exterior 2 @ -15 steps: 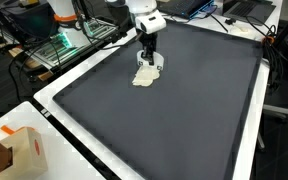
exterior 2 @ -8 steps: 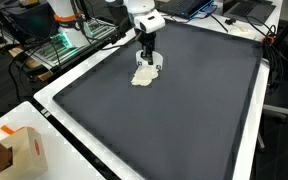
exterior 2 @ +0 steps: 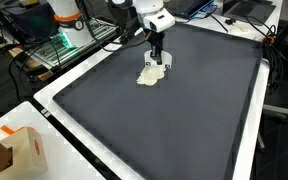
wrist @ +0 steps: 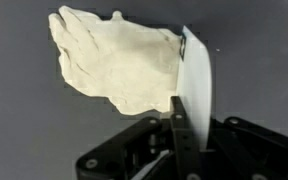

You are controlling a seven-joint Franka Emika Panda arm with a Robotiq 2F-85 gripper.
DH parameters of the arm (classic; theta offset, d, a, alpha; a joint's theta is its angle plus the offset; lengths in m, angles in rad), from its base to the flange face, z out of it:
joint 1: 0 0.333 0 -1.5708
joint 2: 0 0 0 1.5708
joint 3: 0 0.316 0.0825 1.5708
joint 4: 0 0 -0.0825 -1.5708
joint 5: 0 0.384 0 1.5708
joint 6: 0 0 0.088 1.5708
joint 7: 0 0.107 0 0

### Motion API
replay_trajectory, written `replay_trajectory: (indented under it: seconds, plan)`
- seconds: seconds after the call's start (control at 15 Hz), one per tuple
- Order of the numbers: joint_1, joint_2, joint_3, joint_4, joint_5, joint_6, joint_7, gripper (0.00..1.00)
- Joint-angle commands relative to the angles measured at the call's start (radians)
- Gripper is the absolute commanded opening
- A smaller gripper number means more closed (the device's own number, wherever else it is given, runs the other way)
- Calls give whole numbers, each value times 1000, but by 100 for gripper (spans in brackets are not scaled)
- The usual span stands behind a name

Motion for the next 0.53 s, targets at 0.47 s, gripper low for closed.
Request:
replay_trajectory:
  seconds: [0.47]
  plan:
    - [37,-49,-55,-88,-86,12,144,1]
